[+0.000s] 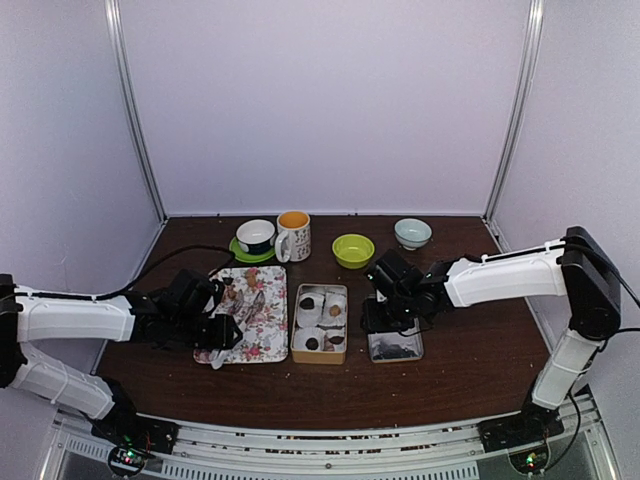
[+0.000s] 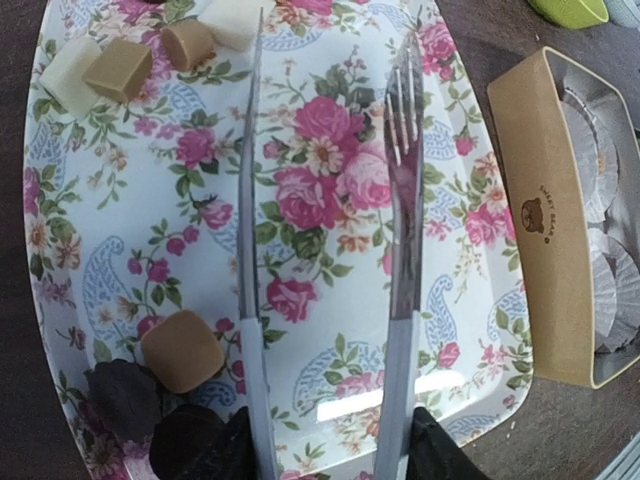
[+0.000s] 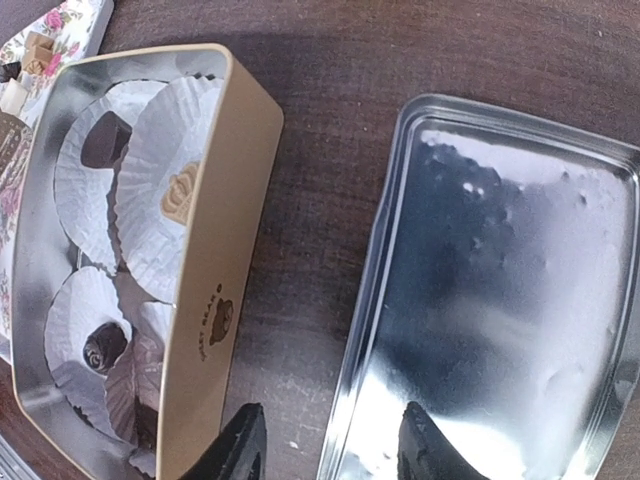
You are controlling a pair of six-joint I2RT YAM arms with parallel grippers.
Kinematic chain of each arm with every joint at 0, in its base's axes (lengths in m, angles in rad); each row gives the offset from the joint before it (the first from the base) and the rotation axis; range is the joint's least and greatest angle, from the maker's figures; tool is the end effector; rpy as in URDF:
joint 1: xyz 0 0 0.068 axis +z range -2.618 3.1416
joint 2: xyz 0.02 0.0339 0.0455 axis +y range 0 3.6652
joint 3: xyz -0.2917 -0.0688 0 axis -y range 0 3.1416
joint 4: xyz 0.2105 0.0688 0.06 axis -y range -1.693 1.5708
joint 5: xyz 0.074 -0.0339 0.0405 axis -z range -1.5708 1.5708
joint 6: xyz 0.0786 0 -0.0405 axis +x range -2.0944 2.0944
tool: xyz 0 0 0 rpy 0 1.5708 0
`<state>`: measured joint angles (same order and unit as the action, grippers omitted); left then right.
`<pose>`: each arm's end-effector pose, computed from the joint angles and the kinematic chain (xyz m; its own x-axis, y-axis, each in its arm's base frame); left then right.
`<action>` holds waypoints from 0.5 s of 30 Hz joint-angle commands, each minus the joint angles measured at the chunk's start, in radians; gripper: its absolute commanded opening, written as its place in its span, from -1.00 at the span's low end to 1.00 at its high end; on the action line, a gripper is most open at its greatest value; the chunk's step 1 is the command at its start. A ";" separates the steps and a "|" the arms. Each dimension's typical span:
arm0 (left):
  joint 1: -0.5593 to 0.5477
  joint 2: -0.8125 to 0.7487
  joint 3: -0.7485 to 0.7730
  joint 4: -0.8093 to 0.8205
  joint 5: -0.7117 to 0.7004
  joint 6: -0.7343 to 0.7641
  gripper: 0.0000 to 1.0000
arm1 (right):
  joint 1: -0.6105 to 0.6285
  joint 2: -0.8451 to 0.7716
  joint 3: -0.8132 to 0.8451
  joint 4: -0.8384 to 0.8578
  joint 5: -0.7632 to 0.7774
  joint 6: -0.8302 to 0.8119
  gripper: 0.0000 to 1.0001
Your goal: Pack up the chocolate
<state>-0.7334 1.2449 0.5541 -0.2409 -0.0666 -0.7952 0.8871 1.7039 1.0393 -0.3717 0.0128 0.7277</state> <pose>0.1655 -0.1420 0.1796 -0.8733 -0.1721 -0.4558 0.0212 0.9212 -0.3885 0.2150 0.2623 0.1887 -0.9188 -0.0747 -0.3877 -0.2142 0.9191 0.3306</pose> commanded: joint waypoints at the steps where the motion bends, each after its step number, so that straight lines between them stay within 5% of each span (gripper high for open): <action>1: -0.017 -0.021 0.021 0.037 -0.031 0.007 0.05 | 0.010 0.051 0.065 -0.027 0.047 0.022 -0.12; 8: -0.019 -0.115 0.044 -0.050 -0.080 0.037 0.36 | 0.010 0.116 0.095 -0.044 0.050 0.022 -0.22; 15: -0.018 -0.183 0.067 -0.080 -0.083 0.071 0.38 | 0.010 0.186 0.147 -0.091 0.065 0.015 -0.32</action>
<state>-0.7479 1.0943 0.5930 -0.3161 -0.1356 -0.7567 0.8925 1.8595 1.1465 -0.4213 0.0414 0.7399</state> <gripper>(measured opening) 0.694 0.347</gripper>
